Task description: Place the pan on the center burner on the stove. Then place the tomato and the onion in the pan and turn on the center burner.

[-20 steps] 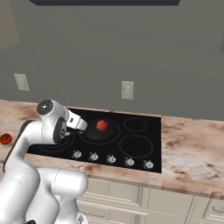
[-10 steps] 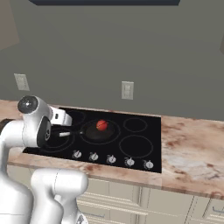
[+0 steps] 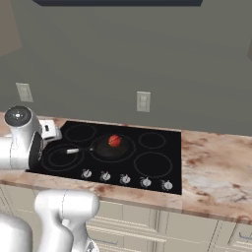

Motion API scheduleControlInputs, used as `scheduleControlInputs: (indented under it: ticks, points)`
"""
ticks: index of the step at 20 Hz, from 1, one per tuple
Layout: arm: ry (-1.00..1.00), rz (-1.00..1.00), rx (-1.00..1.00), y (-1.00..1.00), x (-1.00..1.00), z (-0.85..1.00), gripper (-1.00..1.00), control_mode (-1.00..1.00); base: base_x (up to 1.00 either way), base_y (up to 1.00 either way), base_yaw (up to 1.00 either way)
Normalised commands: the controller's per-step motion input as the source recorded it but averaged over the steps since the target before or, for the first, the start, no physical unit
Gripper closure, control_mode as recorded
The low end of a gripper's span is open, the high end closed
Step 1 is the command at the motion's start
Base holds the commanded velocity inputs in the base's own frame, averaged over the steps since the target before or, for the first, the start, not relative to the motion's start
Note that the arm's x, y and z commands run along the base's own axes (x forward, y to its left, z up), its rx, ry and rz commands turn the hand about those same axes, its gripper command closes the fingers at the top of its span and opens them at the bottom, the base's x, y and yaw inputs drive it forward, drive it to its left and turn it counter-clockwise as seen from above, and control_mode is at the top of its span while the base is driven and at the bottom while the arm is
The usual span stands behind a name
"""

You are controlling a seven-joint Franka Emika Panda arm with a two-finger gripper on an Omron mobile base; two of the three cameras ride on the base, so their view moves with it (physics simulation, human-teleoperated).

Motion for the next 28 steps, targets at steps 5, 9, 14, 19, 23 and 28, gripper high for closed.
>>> scheduleControlInputs:
  ticks: [5, 9, 14, 19, 23, 28]
  points:
    - [-0.01, 0.10, -0.11, 0.62, -0.41, 0.20, -1.00, -1.00, 0.00, 0.00, 0.00]
    - [0.00, 0.01, -0.13, 0.58, -0.27, 0.09, -1.00, -1.00, 0.00, 0.00, 0.00]
    - [0.00, 0.00, -0.11, 0.46, -0.08, 0.00, -1.00, -1.00, 0.00, 0.00, 0.00]
    - [0.02, 0.00, -0.06, 0.19, 0.00, -0.06, -1.00, -1.00, 0.00, 0.00, 0.00]
    - [0.12, 0.10, 0.00, 0.11, 0.03, -0.26, -1.00, -1.00, 0.00, 0.00, 0.00]
    - [0.18, 0.16, 0.00, 0.30, 0.10, -0.25, -1.00, -1.00, 0.00, 0.00, 0.00]
